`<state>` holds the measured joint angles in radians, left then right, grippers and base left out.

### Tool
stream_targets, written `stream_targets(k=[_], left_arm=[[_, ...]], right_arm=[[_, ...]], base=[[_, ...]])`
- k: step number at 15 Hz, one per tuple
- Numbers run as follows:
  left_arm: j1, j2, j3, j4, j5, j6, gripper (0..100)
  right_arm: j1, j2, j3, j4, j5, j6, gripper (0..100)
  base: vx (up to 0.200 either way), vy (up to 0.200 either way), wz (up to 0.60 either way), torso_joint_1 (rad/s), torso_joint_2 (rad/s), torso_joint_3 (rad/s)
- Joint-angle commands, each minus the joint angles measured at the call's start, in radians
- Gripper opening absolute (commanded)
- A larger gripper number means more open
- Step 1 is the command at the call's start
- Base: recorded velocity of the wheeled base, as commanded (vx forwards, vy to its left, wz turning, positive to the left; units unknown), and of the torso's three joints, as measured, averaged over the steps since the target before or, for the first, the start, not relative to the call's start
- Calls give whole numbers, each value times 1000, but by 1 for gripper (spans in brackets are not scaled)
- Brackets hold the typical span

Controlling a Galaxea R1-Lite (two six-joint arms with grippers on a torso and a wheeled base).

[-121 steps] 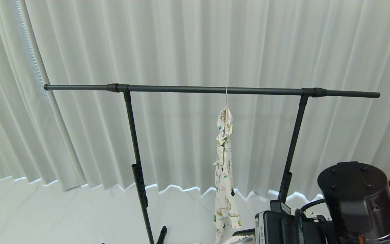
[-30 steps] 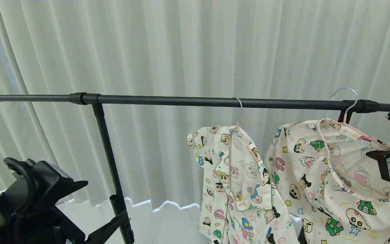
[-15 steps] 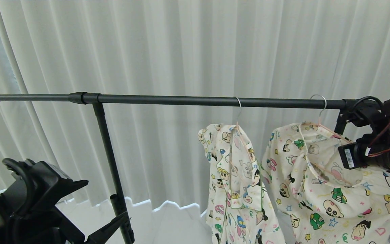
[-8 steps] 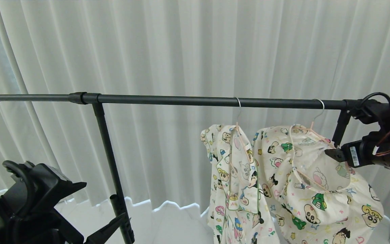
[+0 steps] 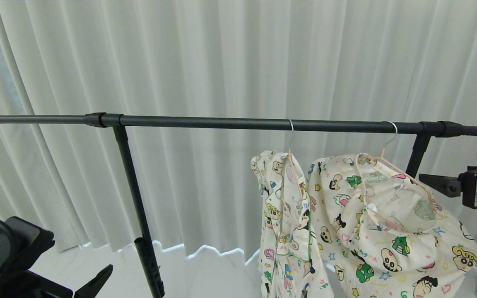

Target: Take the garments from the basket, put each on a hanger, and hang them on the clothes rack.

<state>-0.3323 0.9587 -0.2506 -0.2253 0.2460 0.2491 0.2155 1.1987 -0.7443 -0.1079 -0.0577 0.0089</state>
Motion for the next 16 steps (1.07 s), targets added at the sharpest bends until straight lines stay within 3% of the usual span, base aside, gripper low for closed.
stream_targets(k=[1, 4, 7, 9, 12, 13, 14, 16], left_arm=[[36, -38, 14, 0, 13, -1, 100], [134, -141, 74, 1, 41, 2, 100], [259, -333, 211, 11, 42, 9, 100], [312, -465, 251, 57, 58, 42, 100], [322, -658, 240, 195, 61, 45, 100], [322, -660, 240, 195, 61, 45, 100], [326, -724, 240, 195, 61, 44, 100], [326, -778, 240, 195, 61, 41, 100]], right_arm=[[-4, -99, 43, -3, -2, -1, 100], [-85, -219, 144, 8, -22, -26, 100], [-222, -373, 322, 8, -24, -126, 100], [-231, -472, 414, 8, -21, -156, 100], [-226, -623, 540, 8, -11, -211, 100], [-225, -628, 543, 8, -10, -211, 100], [-223, -743, 611, 24, 9, -228, 100], [-223, -907, 645, 122, 4, -239, 100]], base=[[-200, 0, 0, 2, -2, 2], [-200, 0, 0, 10, 5, -1], [-200, 0, 0, -7, 2, 5], [-200, 0, 0, 2, 0, 0], [-200, 0, 0, 2, 1, 4], [-200, 0, 0, -2, 2, -2], [-200, 0, 0, 2, 2, 7], [-200, 0, 0, 5, 2, 7]])
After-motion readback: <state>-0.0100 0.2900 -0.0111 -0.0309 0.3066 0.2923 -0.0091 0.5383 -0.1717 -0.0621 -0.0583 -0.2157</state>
